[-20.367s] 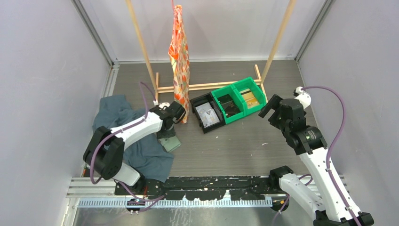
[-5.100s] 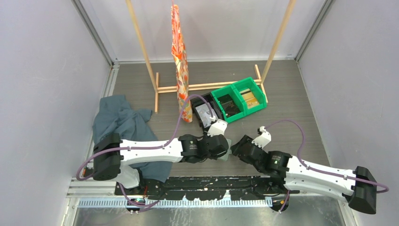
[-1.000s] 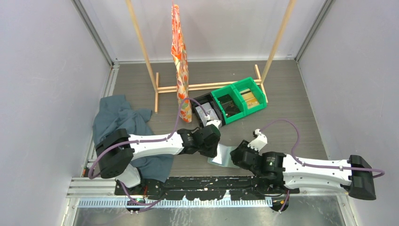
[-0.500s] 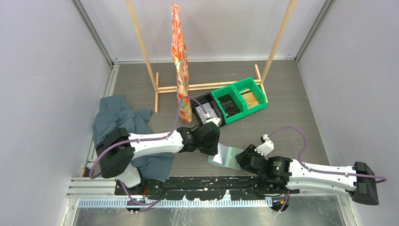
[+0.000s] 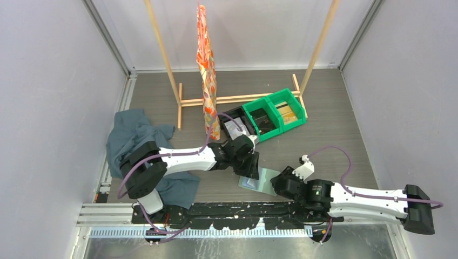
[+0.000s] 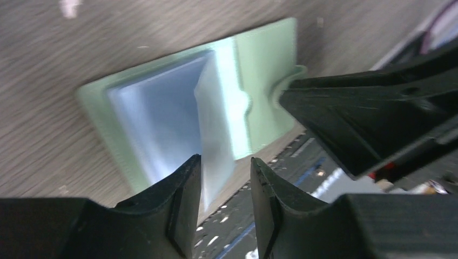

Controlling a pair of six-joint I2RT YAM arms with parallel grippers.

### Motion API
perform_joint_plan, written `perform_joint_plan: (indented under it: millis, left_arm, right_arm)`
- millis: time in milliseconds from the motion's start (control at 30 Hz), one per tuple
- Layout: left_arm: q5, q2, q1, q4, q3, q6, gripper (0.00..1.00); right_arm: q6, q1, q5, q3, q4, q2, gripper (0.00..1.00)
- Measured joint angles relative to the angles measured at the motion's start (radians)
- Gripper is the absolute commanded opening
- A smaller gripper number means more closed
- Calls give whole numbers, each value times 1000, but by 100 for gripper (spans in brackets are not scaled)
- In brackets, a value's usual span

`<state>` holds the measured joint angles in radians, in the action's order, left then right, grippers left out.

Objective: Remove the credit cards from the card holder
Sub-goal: Remove the credit card from the card holder.

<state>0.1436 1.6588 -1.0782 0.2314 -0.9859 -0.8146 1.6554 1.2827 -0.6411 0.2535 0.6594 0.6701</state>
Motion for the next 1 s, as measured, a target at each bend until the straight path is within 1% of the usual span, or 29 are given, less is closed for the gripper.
perform_joint_plan:
  millis: [167, 367, 500, 633, 833, 900, 933, 1000]
  left_arm:
    - [169, 32, 0, -124, -13, -39, 38]
    - [304, 61, -13, -266, -29, -95, 38]
    - [339, 122, -38, -327, -52, -114, 38]
    - [355, 183, -50, -361, -52, -132, 37]
    - [378, 246, -51, -407, -51, -171, 36]
    - [377, 237, -51, -406, -51, -171, 42]
    - [369, 227, -51, -394, -51, -164, 47]
    - [314, 171, -51, -317, -51, -125, 55]
  right_arm:
    - [3, 0, 0, 0, 29, -32, 36]
    - [8, 0, -18, 38, 174, -126, 37]
    - [8, -1, -50, 82, 260, -213, 37]
    - [9, -2, -77, 122, 338, -266, 37]
    - [1, -2, -111, 185, 408, -278, 37]
    - [-1, -2, -121, 200, 420, -275, 37]
    - [-3, -2, -124, 203, 423, -271, 37]
    - [-5, -2, -127, 205, 423, -262, 37]
